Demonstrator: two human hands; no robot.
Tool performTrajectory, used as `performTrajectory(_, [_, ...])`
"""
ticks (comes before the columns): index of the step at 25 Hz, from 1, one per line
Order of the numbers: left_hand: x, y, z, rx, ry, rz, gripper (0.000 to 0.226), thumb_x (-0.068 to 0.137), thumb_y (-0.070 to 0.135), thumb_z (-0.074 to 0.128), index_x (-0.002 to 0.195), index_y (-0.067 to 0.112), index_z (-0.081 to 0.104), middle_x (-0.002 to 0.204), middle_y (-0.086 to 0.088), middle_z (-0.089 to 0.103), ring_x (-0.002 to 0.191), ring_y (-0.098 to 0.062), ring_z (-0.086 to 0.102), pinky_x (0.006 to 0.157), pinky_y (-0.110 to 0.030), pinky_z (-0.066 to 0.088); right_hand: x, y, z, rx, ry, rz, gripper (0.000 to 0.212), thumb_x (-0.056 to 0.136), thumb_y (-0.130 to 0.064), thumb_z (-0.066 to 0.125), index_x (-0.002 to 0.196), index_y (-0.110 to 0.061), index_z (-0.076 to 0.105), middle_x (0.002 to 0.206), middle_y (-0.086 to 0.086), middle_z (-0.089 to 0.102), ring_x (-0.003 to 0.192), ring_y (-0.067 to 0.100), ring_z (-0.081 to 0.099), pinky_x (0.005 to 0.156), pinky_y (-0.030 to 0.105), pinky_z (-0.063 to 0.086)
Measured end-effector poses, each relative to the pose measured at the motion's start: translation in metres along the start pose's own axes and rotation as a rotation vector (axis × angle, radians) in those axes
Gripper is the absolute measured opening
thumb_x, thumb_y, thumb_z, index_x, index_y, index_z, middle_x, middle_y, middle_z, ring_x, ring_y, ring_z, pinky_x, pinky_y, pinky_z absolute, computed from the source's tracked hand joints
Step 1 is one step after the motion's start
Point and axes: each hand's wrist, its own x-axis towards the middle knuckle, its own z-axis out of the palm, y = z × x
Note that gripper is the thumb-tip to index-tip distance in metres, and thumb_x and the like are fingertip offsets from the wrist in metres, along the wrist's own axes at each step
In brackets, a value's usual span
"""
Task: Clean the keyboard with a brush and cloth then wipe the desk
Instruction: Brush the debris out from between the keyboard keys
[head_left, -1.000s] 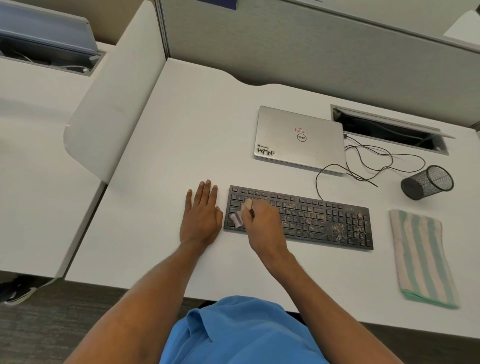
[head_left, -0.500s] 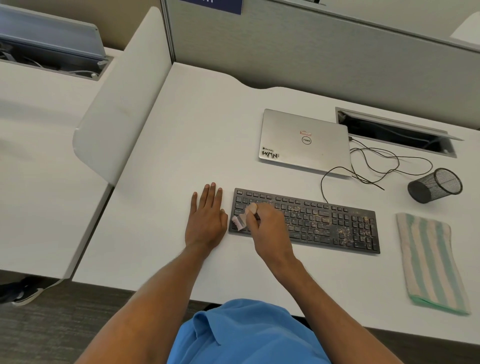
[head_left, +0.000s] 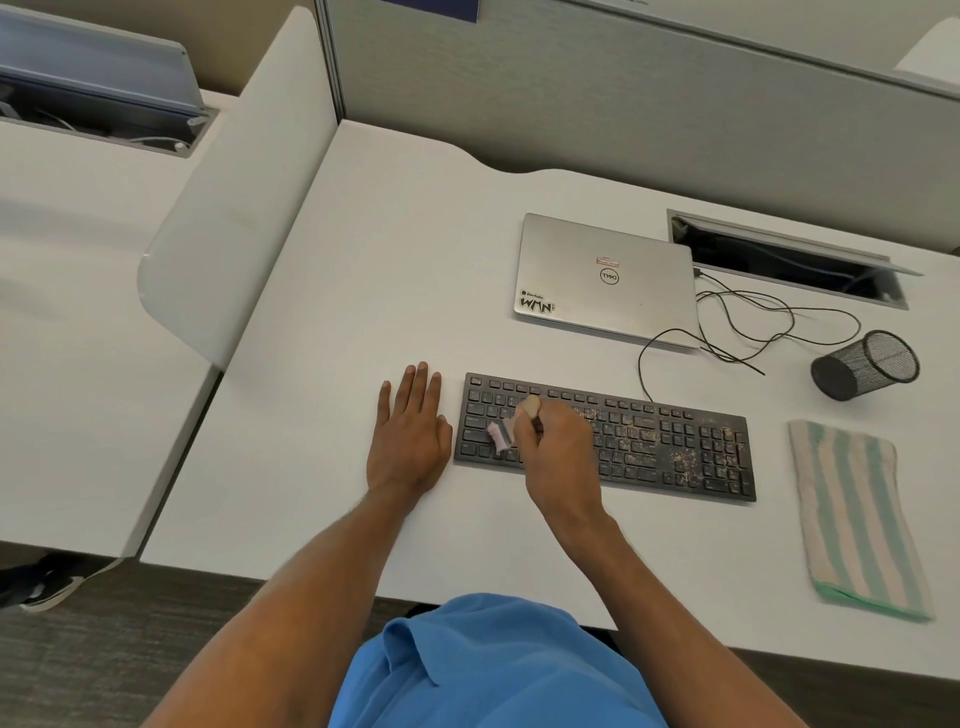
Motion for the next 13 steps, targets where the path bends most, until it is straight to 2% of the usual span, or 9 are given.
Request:
performTrajectory(3, [0.0001,0.0010,-0.0013,-0.004,0.004,0.003,0.068,0.101,0.032,0.025,0.165,0.011,0.029,0.175,-0.010,0.020,0.163,-0.024,0.014,0.133,-0.050,0.006,0.0013,0.0029,0.0071,0.013,-0.016,0.034,0.026,0.101,-0.018,0.053,0.079,-0.007,0.062,0.074,0.003,0.063,0.067,0.016,0.056,0.059,0.030,0.043])
performTrajectory(8, [-0.0001,0.0013,-0.0021,-0.007,-0.002,-0.001,0.069,0.100,0.032,0.026,0.165,0.011,0.029,0.175,-0.009,0.020,0.163,-0.023,0.013,0.133,-0.050,0.005,-0.0005,0.0059,0.0057,-0.085,-0.173,0.152,0.029,0.101,-0.018,0.052,0.075,-0.008,0.061,0.071,0.006,0.063,0.058,0.016,0.047,0.052,0.030,0.037])
performTrajectory(10, [0.0003,0.0018,-0.0020,-0.005,-0.005,0.001,0.068,0.100,0.032,0.026,0.165,0.011,0.029,0.175,-0.009,0.020,0.163,-0.023,0.013,0.133,-0.050,0.006,-0.0015,0.0031,0.0021,-0.081,-0.131,0.127,0.033,0.103,-0.020,0.051,0.073,-0.007,0.059,0.068,0.006,0.061,0.056,0.013,0.043,0.051,0.029,0.034])
performTrajectory(13, [0.0001,0.0014,-0.0020,-0.004,0.000,-0.003,0.068,0.100,0.031,0.027,0.165,0.011,0.029,0.175,-0.009,0.020,0.163,-0.024,0.013,0.133,-0.050,0.006,0.0008,0.0006,0.0007,-0.023,-0.018,0.060,0.035,0.104,-0.022,0.049,0.075,-0.007,0.060,0.069,0.004,0.061,0.057,0.012,0.047,0.051,0.025,0.035])
